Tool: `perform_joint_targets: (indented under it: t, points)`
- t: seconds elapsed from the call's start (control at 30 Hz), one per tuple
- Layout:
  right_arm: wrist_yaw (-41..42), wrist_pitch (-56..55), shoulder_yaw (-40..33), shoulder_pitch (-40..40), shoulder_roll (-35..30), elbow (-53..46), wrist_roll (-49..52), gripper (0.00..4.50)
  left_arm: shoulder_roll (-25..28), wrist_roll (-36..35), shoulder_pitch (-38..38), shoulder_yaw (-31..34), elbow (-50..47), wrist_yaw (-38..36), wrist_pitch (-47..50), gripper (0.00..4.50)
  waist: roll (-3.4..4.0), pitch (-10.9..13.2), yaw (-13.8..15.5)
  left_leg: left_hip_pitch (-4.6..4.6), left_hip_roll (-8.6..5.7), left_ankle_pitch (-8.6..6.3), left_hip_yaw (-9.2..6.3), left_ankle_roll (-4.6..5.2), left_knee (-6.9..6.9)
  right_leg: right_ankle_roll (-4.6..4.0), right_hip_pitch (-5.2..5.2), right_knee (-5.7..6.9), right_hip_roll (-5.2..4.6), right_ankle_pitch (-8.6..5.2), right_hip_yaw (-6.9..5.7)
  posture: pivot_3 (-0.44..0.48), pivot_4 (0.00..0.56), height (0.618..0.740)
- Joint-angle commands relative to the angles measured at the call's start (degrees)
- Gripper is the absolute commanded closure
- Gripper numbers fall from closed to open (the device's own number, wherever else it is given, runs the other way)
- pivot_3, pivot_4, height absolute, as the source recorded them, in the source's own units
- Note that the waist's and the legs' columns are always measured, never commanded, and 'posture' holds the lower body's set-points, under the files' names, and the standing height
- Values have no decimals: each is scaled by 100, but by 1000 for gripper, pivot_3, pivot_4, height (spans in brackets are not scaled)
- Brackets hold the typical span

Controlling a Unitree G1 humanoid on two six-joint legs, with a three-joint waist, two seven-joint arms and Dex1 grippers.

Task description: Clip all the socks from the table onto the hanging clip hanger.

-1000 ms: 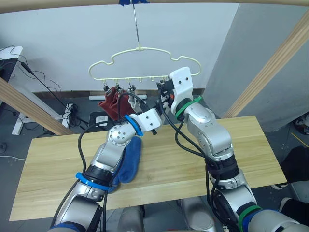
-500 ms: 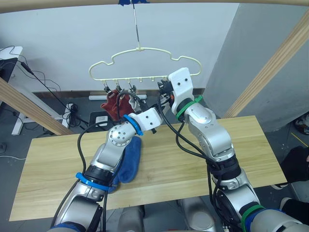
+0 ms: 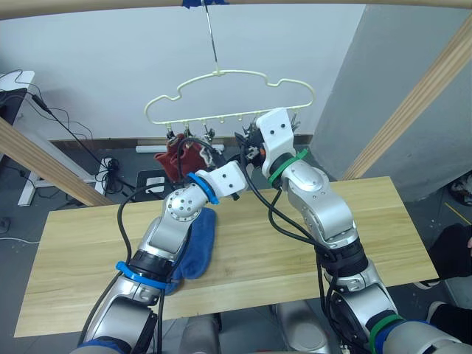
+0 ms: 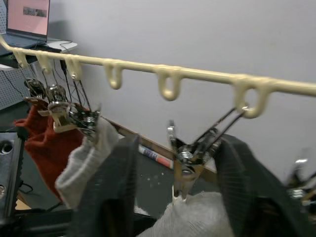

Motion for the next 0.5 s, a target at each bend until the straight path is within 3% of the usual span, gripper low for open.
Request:
perform_joint_targets:
  t: [0.03, 0.27, 0.5]
  points:
    - [128, 91, -76, 52, -1, -453, 148, 1193, -64, -114, -110, 197, -141, 102, -90, 4500, 0, 0, 4, 0, 0, 0, 0, 0, 0, 0, 0, 0, 0, 0, 0, -198, 274, 740]
    - [451, 572, -143, 413, -247, -1248, 473, 1193, -335, -567, -14, 339, -274, -66, 175, 4500, 0, 0, 15, -3, 0, 0, -1, 0, 0, 0, 0, -5, 0, 0, -1, -204, 274, 740]
    - [552, 996, -204, 592, -531, -1843, 650, 1140, -373, -1055, 143, 419, -541, -431, 646, 2478, 0, 0, 0, -2, 0, 0, -1, 0, 0, 2, 0, -5, 1, -1, 0, -213, 276, 740]
